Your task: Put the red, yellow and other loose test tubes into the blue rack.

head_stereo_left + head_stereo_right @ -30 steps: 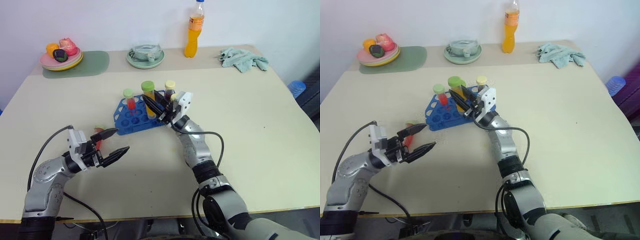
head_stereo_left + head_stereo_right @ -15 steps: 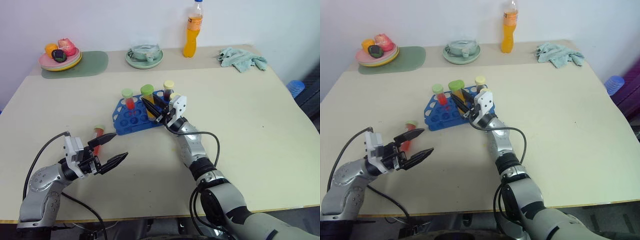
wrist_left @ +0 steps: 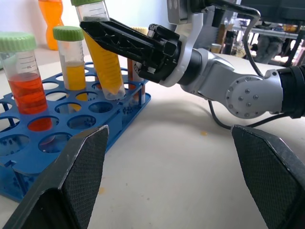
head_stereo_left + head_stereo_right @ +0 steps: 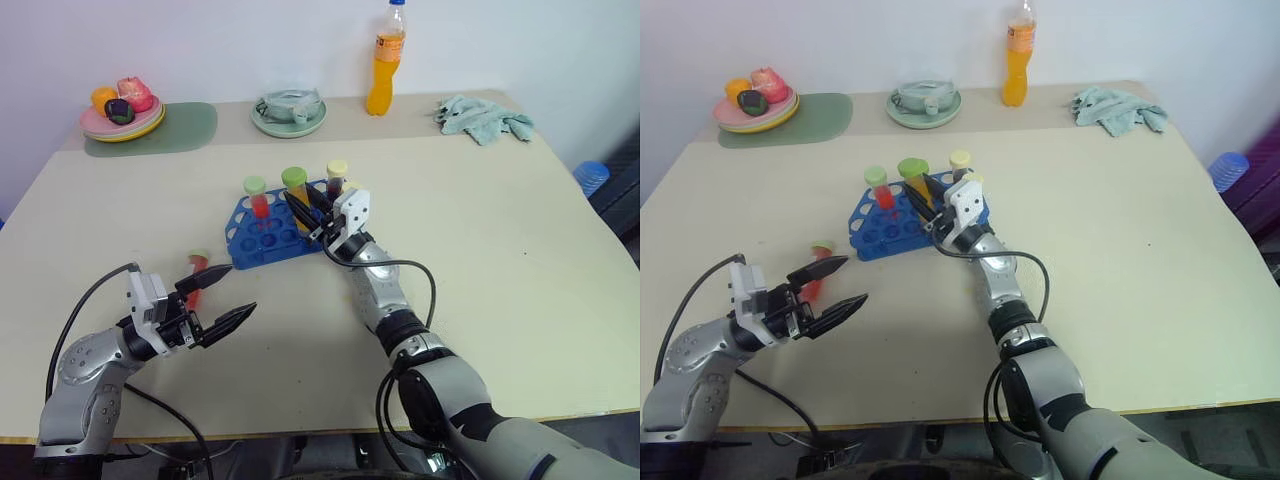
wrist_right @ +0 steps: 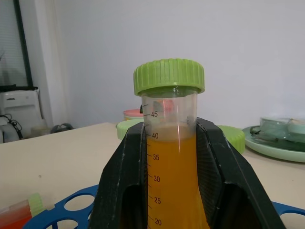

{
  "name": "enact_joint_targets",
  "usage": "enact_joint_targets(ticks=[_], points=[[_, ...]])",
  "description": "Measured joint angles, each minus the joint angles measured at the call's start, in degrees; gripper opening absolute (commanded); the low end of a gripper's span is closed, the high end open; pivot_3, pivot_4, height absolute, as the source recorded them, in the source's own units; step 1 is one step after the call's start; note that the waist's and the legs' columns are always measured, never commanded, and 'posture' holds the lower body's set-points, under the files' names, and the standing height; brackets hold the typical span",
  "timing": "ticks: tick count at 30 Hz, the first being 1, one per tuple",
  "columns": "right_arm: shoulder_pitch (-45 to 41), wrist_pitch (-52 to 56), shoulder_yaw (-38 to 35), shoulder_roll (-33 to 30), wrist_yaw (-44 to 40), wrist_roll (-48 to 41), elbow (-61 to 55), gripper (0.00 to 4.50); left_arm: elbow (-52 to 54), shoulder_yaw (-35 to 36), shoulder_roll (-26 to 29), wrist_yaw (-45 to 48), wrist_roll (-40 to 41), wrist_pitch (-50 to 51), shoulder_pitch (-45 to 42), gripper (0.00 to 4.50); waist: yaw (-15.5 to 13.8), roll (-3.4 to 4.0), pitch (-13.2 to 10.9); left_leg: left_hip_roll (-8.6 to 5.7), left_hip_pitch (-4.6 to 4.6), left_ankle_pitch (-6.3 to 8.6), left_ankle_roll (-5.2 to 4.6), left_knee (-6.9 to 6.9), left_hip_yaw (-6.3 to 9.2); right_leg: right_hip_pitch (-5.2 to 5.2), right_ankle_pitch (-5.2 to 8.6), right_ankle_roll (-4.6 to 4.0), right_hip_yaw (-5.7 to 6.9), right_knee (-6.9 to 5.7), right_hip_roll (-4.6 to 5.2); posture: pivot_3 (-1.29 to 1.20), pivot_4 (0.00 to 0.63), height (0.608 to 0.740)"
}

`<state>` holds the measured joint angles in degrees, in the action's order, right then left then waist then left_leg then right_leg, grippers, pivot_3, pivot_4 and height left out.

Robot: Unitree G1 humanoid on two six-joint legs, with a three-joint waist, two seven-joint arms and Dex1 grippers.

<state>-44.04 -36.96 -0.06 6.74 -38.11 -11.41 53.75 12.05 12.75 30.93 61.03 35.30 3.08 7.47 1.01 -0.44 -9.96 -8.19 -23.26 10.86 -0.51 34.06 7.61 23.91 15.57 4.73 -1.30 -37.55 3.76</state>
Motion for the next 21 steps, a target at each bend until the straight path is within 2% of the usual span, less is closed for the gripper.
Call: enact_joint_targets(ticks=[15, 20, 21], points=[[-0.01, -2.3, -0.34, -0.08, 2.3, 2.12, 2.94, 0.75, 0.57, 0.05, 0.67, -1.02, 0.42, 1.49, -0.54, 4.21, -0.1, 0.0, 0.01, 0.02, 0.01, -0.02, 0.02, 0.0, 0.0, 0.0, -0.01, -0.03, -0.02, 0.0, -0.05, 0.0, 0.15, 0.74], [0.06, -2.13, -1.0, 0.26, 0.16, 1.04, 2.96, 0.75, 1.95, 0.06, 0.68, -1.44, 0.49, 1.74, -0.5, 4.21, -0.09, 0.0, 0.01, 0.03, 0.01, -0.02, 0.03, 0.0, 0.0, 0.0, -0.01, -0.03, -0.03, 0.0, -0.05, 0.0, 0.15, 0.74], [0.11, -2.16, -1.1, 0.23, -0.28, 1.02, 2.96, 1.79, 2.03, 0.06, 0.67, -1.47, 0.54, 1.83, -0.48, 4.21, -0.06, 0.0, 0.01, 0.03, 0.01, -0.02, 0.03, -0.01, 0.0, 0.0, -0.01, -0.03, -0.03, 0.0, -0.06, 0.0, 0.15, 0.74]])
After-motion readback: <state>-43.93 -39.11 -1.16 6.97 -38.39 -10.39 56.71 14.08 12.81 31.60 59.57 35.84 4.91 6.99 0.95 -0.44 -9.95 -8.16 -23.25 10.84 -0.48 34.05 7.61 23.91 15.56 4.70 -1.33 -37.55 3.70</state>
